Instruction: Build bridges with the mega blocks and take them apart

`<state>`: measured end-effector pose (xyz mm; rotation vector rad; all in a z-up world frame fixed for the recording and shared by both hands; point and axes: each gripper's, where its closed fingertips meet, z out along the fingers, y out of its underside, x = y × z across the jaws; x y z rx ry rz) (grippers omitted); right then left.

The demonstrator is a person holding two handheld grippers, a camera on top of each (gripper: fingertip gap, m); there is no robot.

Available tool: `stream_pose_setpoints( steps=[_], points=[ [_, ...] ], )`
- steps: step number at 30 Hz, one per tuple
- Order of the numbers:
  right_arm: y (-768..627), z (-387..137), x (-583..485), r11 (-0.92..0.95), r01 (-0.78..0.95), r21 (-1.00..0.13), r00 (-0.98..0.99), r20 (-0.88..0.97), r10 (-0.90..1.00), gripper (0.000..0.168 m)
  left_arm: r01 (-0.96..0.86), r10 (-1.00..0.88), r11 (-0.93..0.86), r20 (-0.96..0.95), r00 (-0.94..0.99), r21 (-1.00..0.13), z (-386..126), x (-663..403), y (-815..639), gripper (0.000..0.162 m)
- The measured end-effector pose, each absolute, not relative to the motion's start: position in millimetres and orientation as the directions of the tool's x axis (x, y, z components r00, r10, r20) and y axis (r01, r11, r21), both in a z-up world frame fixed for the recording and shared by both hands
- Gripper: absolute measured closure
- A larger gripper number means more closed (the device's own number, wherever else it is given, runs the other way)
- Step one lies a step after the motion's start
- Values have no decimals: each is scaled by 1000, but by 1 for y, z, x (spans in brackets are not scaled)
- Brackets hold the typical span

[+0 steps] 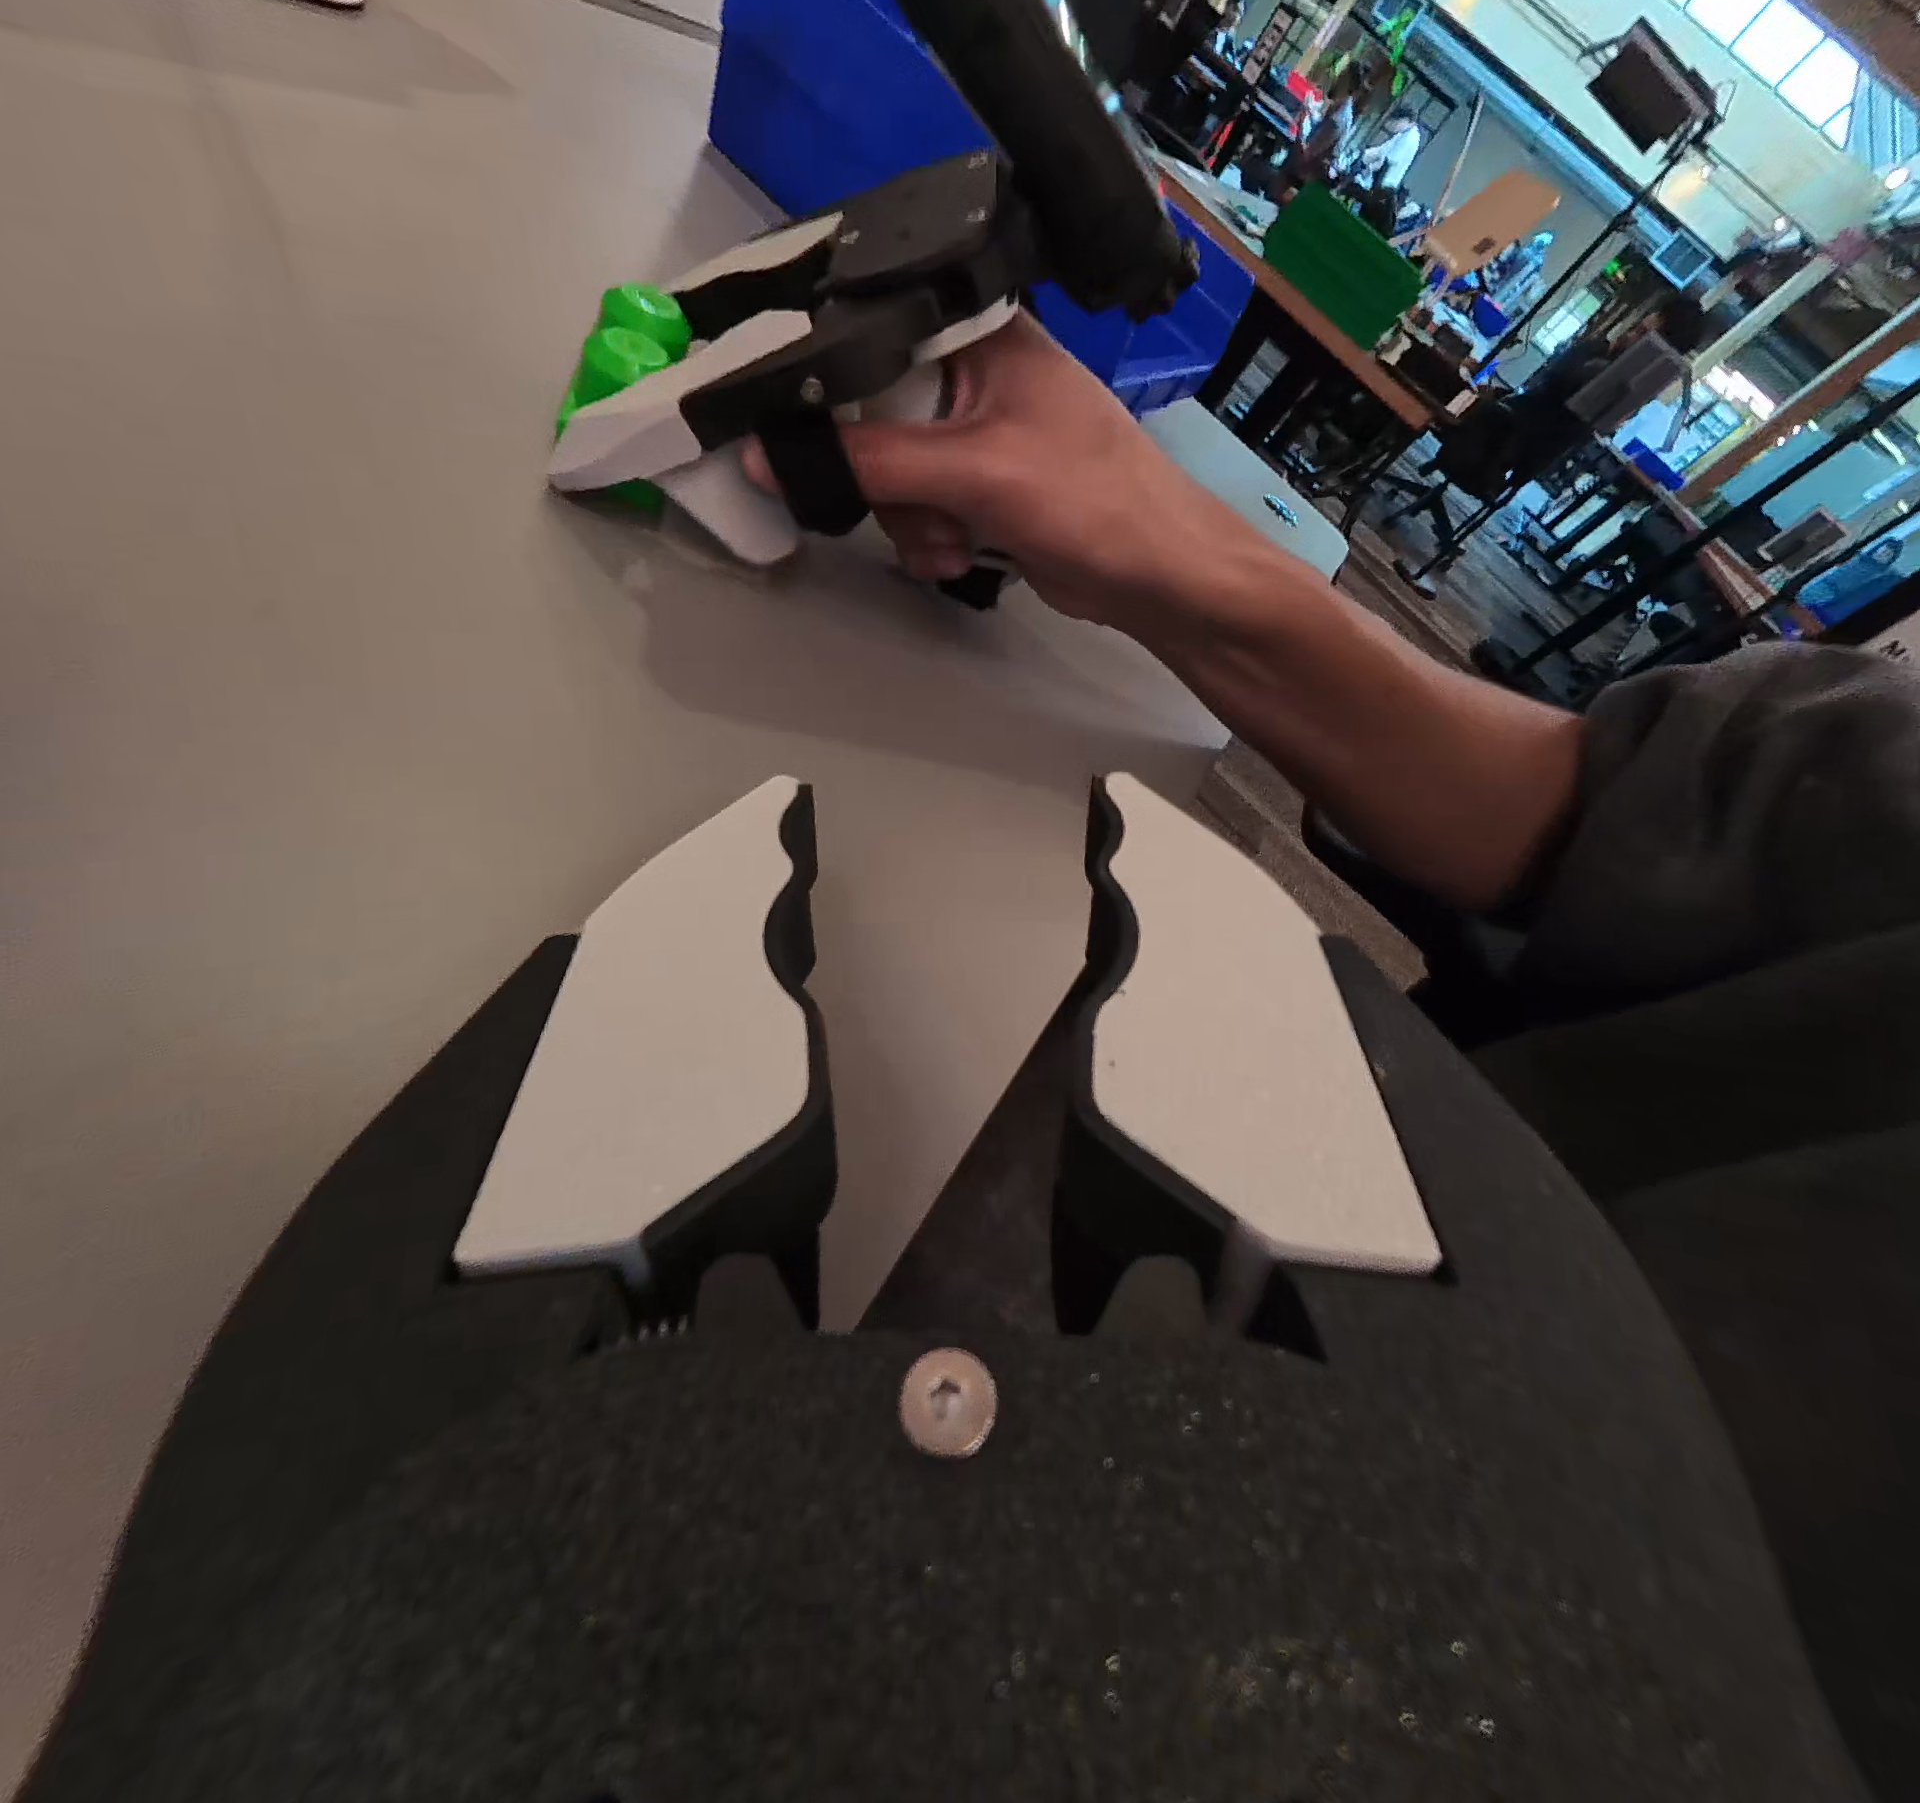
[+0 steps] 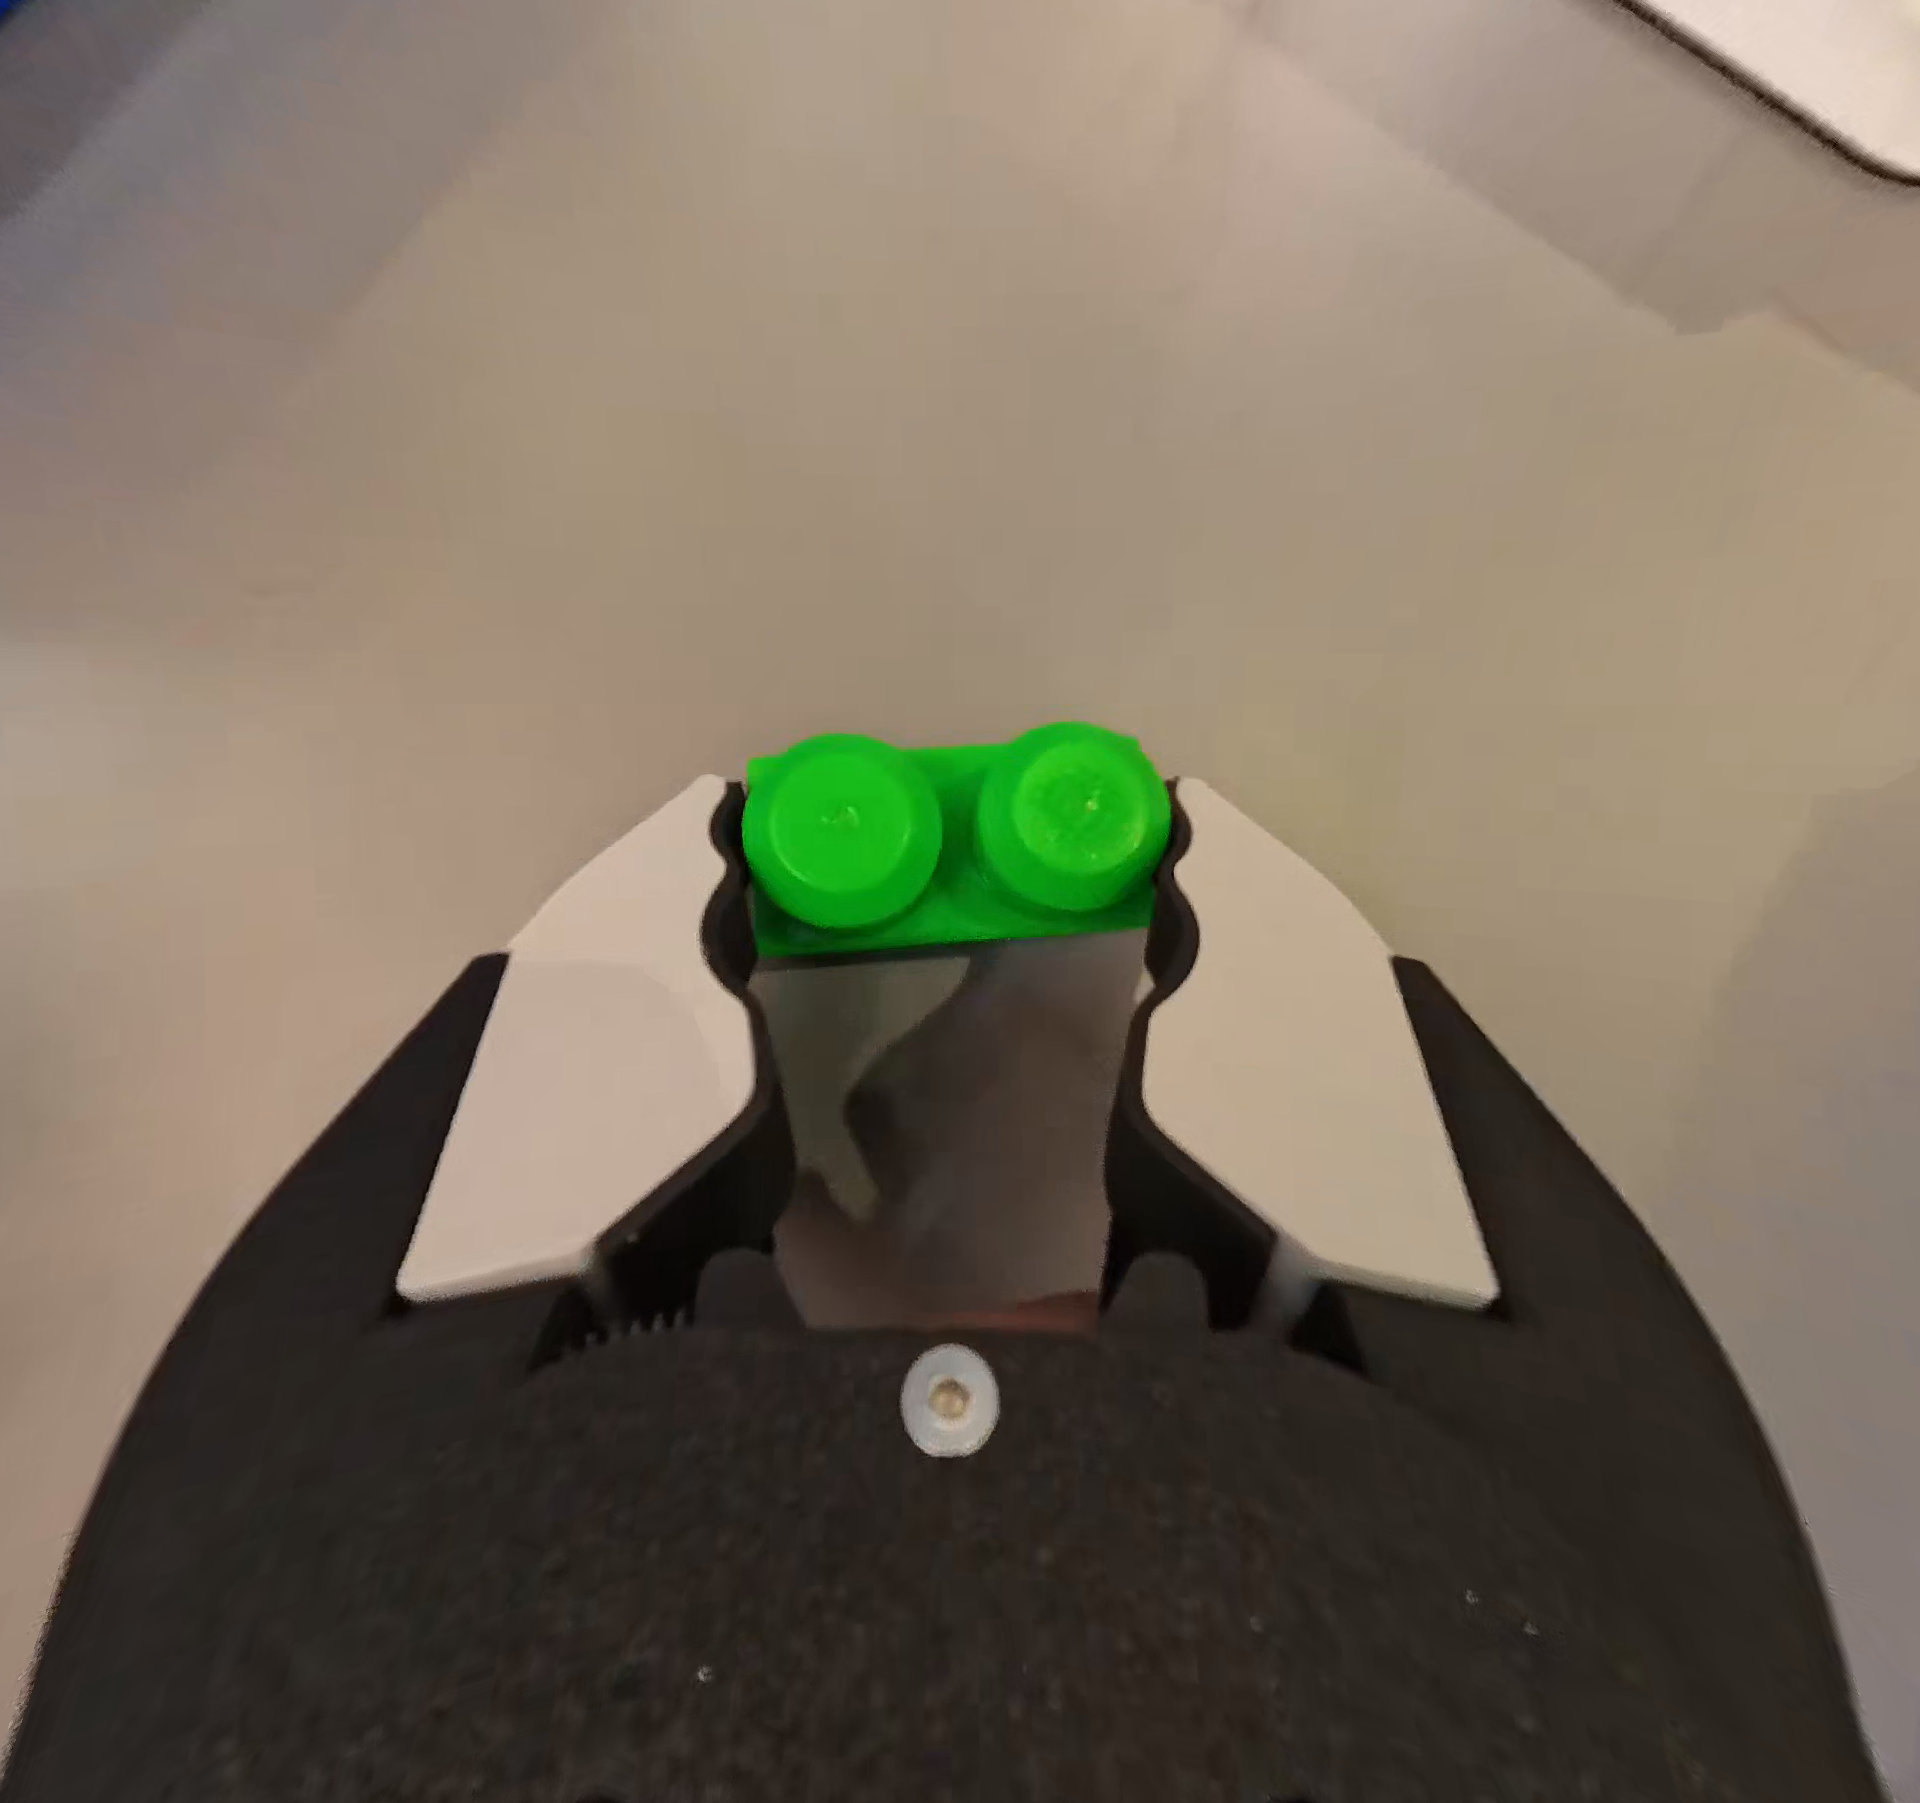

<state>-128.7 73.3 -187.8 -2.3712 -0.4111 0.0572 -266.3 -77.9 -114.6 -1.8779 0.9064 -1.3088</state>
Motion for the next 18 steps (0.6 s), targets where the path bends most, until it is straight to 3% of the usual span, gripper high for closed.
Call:
stream_pose_setpoints(
  steps=[3,8,12,18],
  points=[
    [69,-150,-113,-592,274,-758,947,106,302,94,-179,-853,-503,452,262,-846,-115,-271,-82,113],
    [29,-35,-56,-410,255,-876,950,148,275,94,-141,-844,-519,479,243,-843,-108,-276,-82,113],
    [-12,50,45,-307,158,-938,986,136,92,94,-108,-823,-558,533,197,-823,-102,-275,-83,114],
    [-23,61,176,-338,70,-939,985,119,-126,94,-145,-836,-545,525,156,-826,-103,-260,-89,114]
  ],
)
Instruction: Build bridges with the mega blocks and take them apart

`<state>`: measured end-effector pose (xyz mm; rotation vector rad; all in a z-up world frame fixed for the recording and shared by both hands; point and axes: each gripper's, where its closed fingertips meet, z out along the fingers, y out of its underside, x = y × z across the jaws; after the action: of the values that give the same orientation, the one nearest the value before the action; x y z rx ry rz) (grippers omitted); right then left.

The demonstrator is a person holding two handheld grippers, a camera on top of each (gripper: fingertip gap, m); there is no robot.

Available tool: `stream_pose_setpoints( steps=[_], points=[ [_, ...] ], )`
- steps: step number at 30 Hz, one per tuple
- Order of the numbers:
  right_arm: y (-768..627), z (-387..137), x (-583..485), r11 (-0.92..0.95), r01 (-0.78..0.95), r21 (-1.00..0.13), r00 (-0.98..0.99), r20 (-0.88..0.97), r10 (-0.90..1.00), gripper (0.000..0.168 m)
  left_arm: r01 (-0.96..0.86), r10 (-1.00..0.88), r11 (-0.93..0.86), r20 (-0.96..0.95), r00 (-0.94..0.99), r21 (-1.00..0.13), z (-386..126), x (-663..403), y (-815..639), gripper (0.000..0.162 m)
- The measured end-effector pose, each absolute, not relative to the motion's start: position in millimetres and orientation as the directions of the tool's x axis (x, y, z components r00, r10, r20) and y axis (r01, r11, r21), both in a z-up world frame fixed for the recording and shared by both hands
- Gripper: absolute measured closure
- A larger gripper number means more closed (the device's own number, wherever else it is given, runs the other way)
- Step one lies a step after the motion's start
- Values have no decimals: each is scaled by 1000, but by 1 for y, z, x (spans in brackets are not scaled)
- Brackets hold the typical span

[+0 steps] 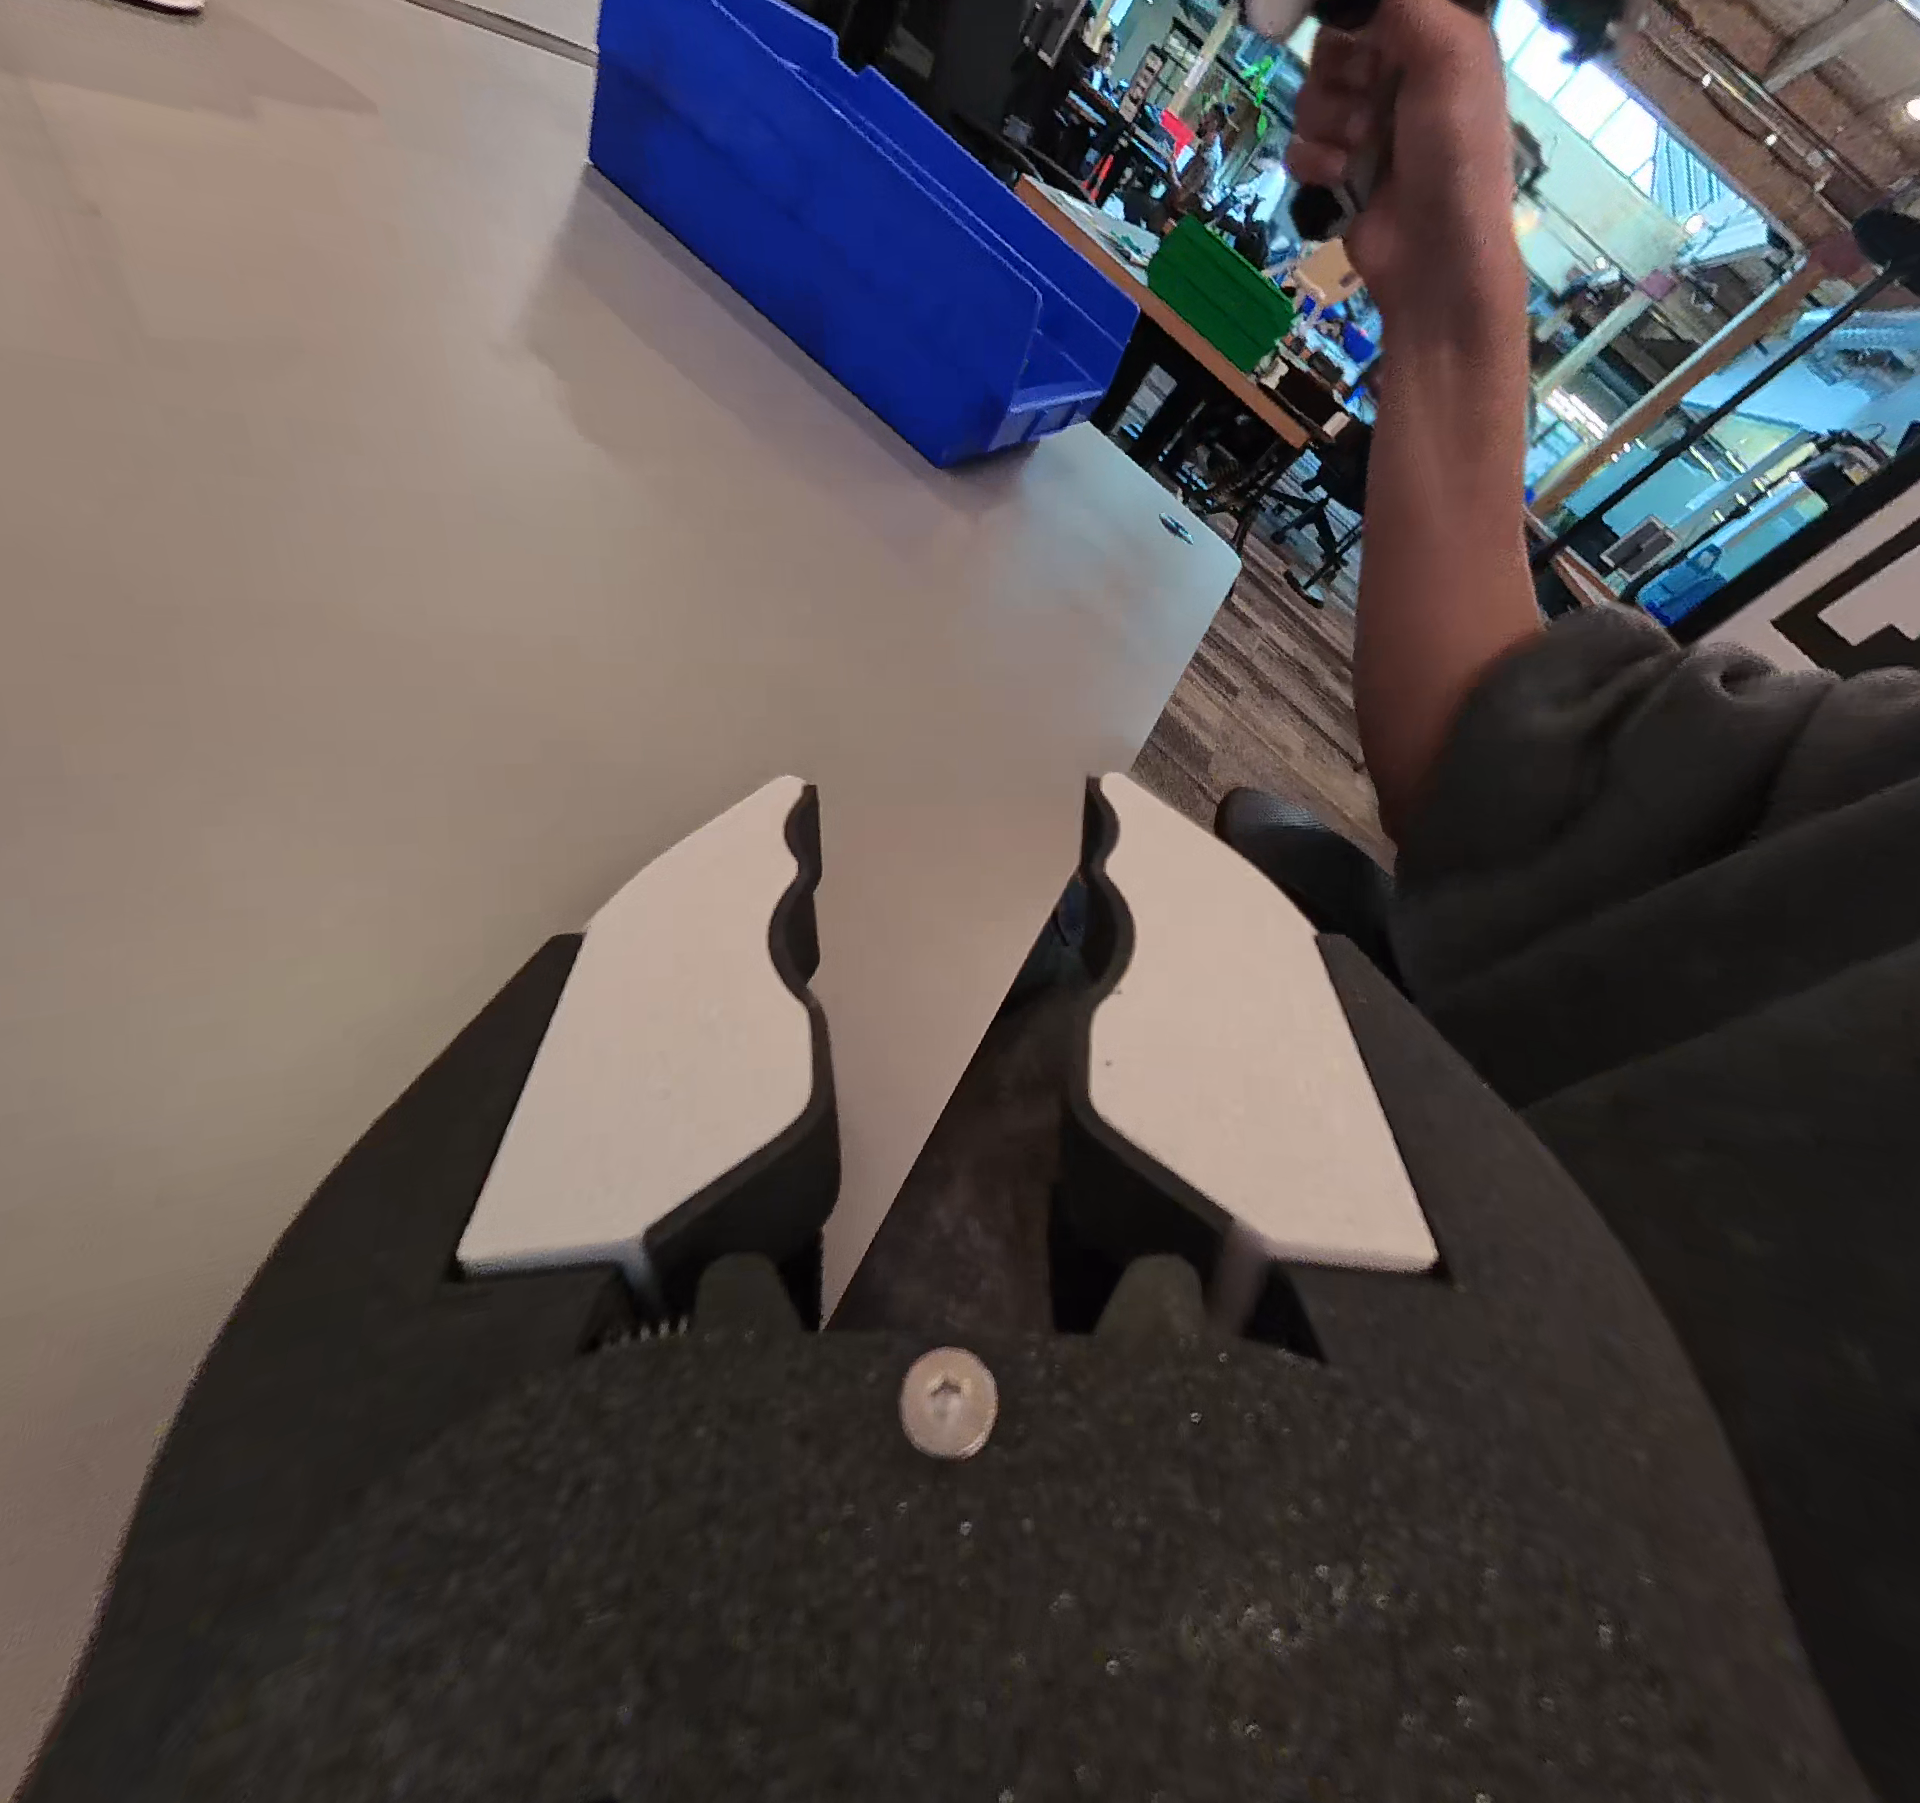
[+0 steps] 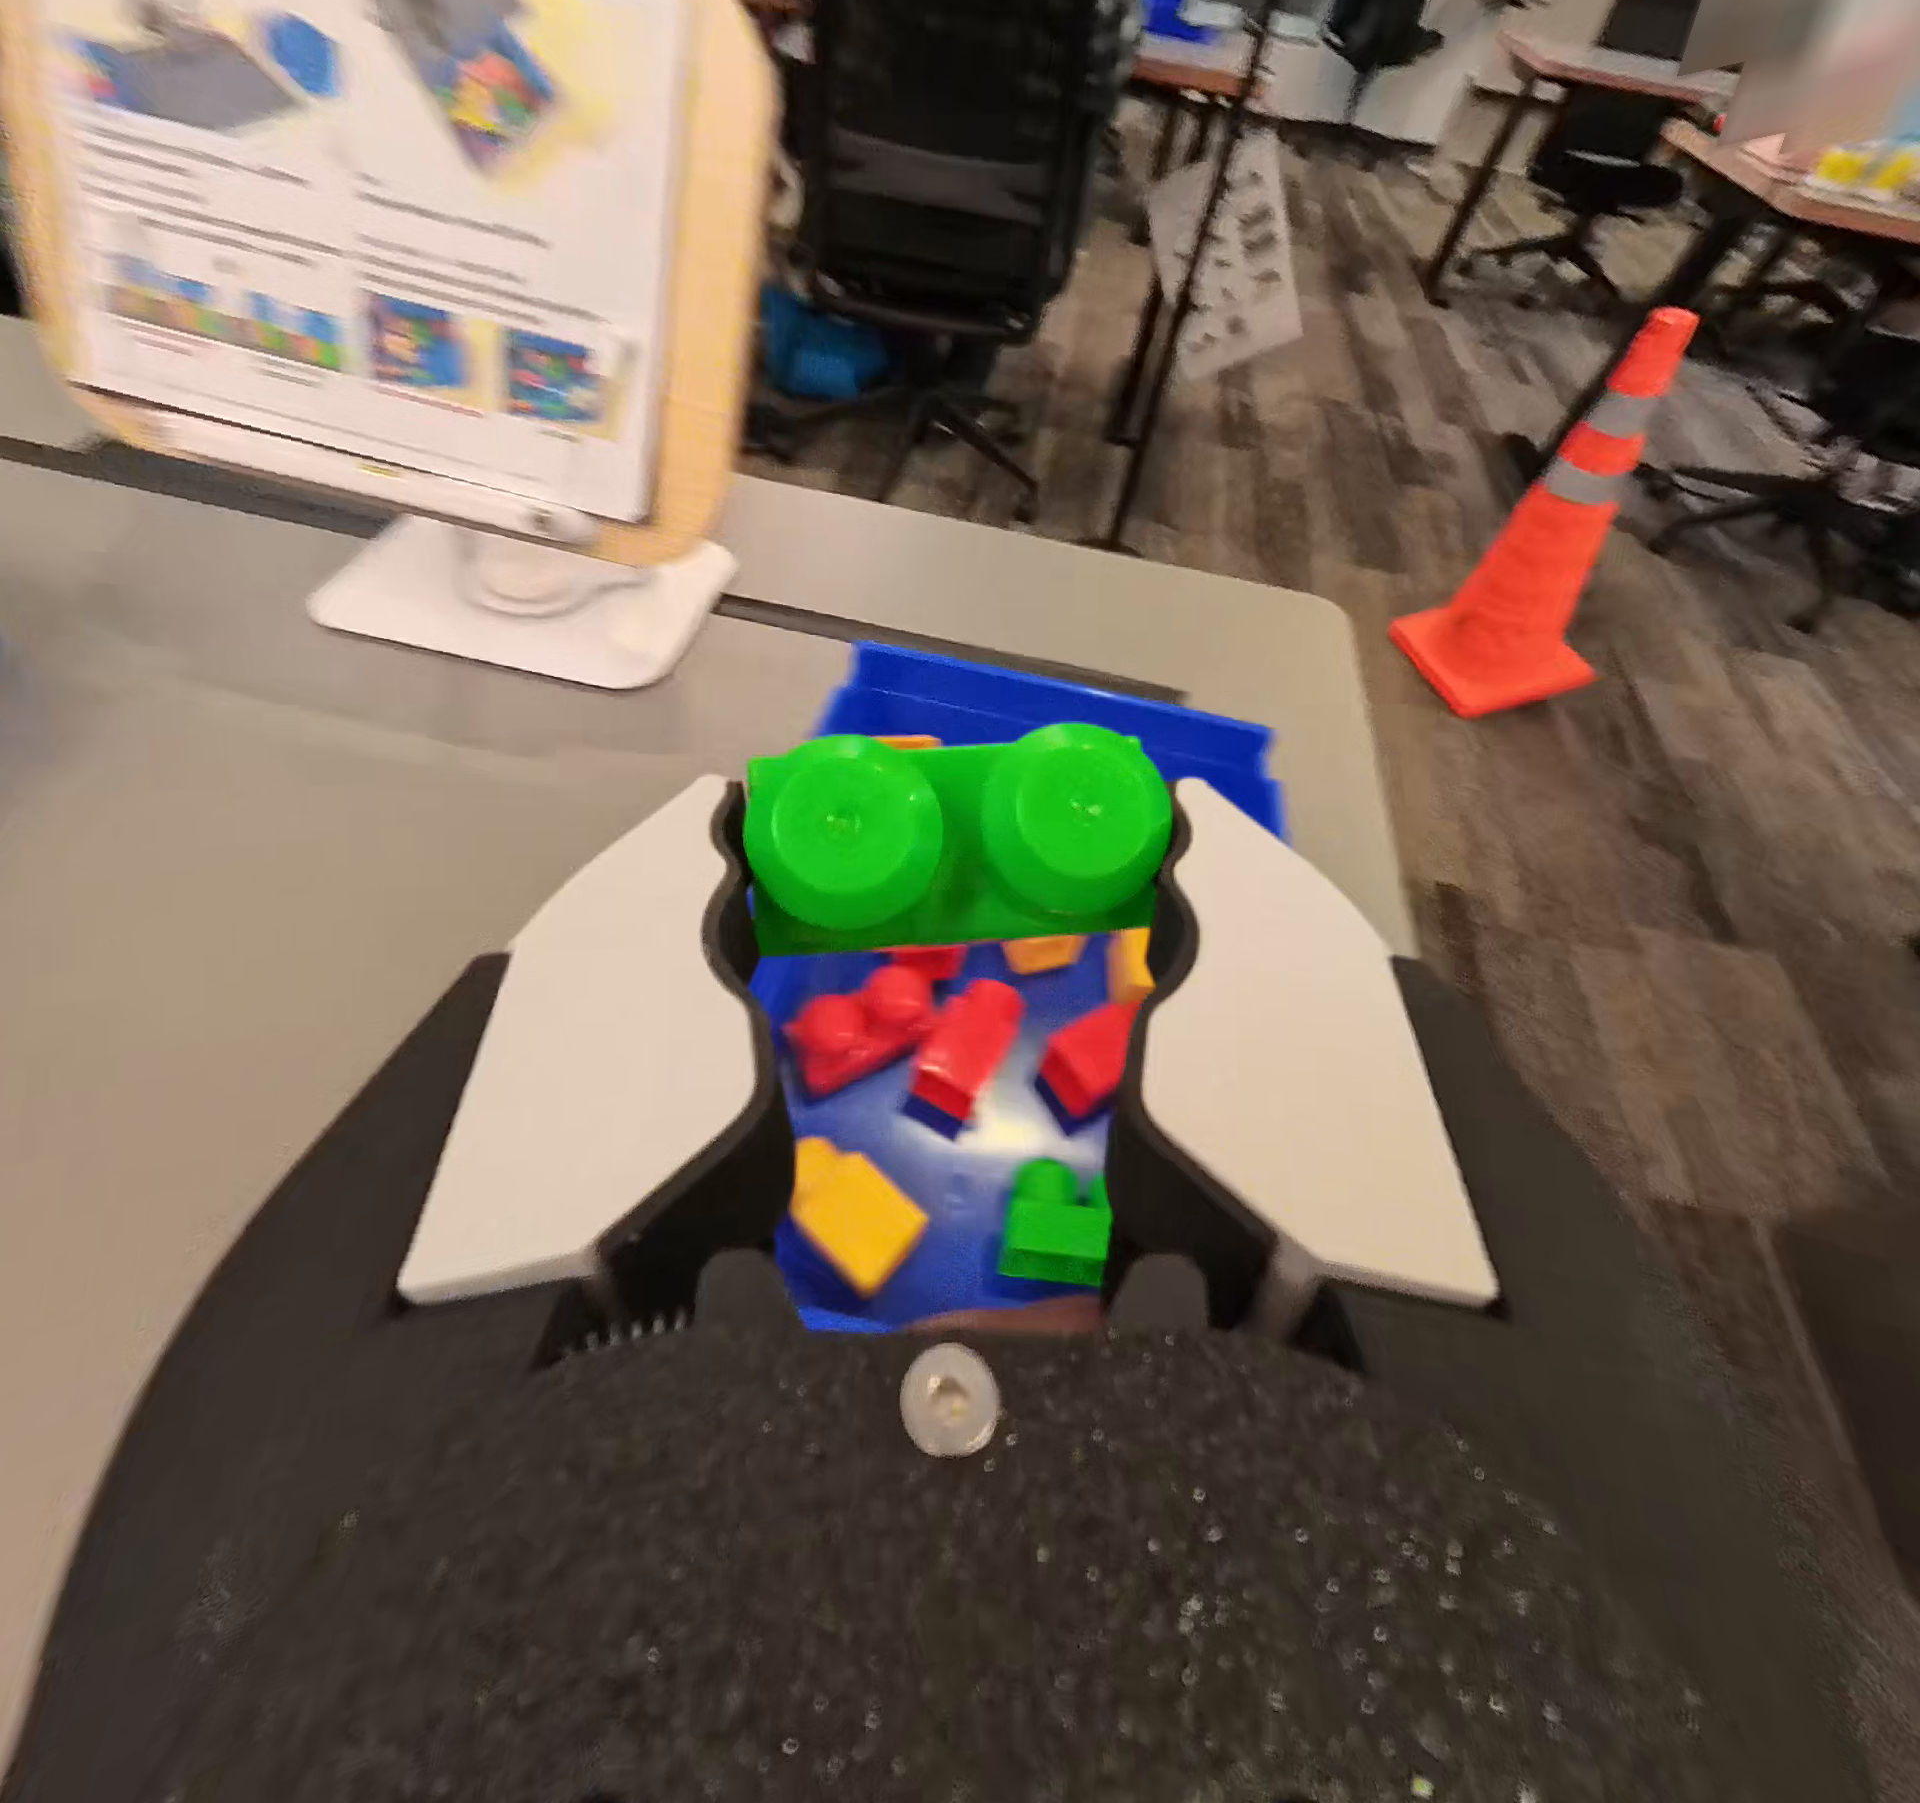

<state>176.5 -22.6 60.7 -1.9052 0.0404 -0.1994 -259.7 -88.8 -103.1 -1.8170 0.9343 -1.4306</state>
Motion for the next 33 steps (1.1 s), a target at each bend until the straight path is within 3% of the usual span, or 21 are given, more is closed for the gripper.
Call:
stream_pose_setpoints(
  steps=[4,11,16,19,22,27,29,33],
  points=[
    [-8,7,231,-551,19,-834,976,136,-172,94,-197,-863,-504,484,142,-841,-106,-248,-95,114],
    [0,-117,248,-884,126,-450,976,215,30,94,-268,-883,-469,456,114,-841,-116,-236,-105,114],
    [30,-133,263,-874,159,-459,953,303,15,94,-267,-875,-484,470,118,-833,-119,-239,-103,114],
    [52,-138,264,-868,74,-491,980,198,-28,93,-260,-876,-482,467,122,-836,-117,-241,-101,114],
    [61,-155,276,-905,31,-423,978,200,-60,93,-263,-872,-488,475,118,-832,-118,-241,-102,114],
    [70,-166,285,-916,16,-401,970,228,-82,86,-283,-877,-480,467,116,-831,-121,-240,-107,114],
    [66,-149,280,-891,27,-453,968,235,-90,77,-285,-878,-478,466,113,-831,-121,-241,-109,114],
    [40,-76,230,-700,69,-711,976,192,-100,79,-279,-877,-479,465,121,-832,-121,-245,-108,114]
  ],
)
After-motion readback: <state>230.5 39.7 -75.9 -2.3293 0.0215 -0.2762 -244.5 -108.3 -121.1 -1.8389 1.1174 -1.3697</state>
